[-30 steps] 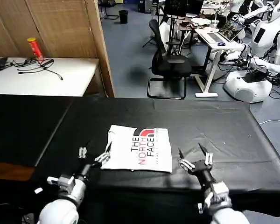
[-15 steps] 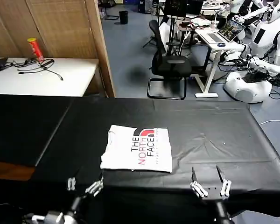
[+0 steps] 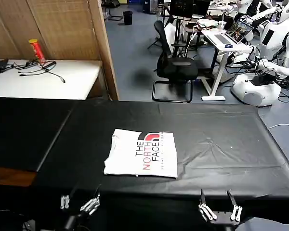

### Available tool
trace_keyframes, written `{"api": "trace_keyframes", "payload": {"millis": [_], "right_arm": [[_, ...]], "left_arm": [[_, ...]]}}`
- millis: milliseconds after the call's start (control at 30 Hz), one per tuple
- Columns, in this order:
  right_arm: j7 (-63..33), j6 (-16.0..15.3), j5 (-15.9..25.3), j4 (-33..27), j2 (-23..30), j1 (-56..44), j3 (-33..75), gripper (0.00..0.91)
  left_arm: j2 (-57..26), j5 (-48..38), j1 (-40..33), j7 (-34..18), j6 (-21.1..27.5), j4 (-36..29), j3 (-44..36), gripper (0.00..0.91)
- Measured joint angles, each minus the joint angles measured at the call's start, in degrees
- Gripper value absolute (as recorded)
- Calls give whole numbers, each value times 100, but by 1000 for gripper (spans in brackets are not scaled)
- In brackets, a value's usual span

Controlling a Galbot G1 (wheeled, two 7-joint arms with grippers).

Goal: Fold and organize the clothes.

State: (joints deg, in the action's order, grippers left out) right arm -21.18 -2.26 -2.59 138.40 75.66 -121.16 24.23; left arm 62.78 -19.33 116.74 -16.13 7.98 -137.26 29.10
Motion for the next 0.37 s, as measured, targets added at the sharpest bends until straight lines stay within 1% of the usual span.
{"api": "trace_keyframes", "payload": {"millis": [367], "right_arm": [[6,3,-7,7,2,-37,-2,878]], "left_arm": [[-10,2,61,8,4,13,82,878]]}}
